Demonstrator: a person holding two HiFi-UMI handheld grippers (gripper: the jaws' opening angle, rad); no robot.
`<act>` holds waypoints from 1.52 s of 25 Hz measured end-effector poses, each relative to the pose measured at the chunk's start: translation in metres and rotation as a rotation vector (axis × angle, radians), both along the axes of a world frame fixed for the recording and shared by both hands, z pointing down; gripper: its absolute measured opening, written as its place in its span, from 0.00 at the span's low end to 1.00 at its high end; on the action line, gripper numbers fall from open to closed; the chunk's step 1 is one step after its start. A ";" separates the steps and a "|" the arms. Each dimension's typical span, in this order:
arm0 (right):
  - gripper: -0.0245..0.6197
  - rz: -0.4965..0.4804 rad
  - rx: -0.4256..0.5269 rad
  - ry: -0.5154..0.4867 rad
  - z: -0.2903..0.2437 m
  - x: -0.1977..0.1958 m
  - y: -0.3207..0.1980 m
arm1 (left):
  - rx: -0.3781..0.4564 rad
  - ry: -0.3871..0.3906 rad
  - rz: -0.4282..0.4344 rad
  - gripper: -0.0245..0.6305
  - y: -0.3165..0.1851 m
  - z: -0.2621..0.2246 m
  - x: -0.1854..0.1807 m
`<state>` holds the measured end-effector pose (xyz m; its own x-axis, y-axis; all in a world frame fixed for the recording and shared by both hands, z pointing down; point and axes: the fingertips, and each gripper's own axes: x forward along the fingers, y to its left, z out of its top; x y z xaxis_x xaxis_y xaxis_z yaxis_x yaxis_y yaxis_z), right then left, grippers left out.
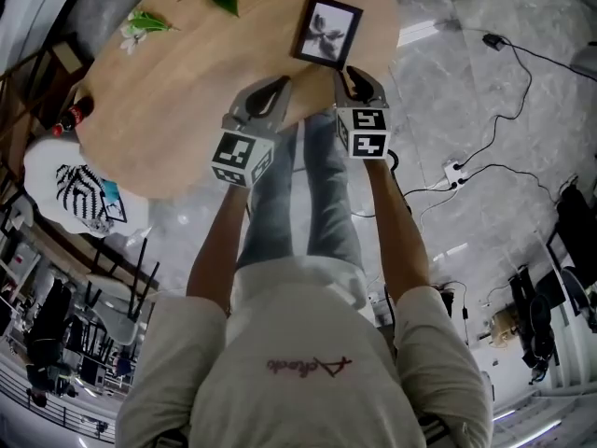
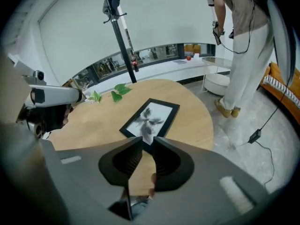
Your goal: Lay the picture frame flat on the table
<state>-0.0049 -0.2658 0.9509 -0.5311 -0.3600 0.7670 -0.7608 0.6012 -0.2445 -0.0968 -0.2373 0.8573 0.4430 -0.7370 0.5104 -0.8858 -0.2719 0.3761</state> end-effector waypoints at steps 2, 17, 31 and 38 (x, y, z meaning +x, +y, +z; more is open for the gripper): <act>0.08 0.008 0.020 0.007 -0.010 0.003 -0.003 | 0.012 -0.003 0.004 0.04 -0.005 -0.007 0.002; 0.05 0.027 0.114 -0.080 -0.139 0.009 -0.017 | 0.108 -0.025 0.037 0.04 -0.036 -0.109 0.012; 0.05 0.090 0.230 -0.146 -0.285 0.012 -0.041 | 0.208 -0.058 0.066 0.04 -0.051 -0.236 0.012; 0.05 0.114 0.274 -0.181 -0.343 0.024 -0.038 | 0.252 -0.101 0.067 0.04 -0.049 -0.298 0.007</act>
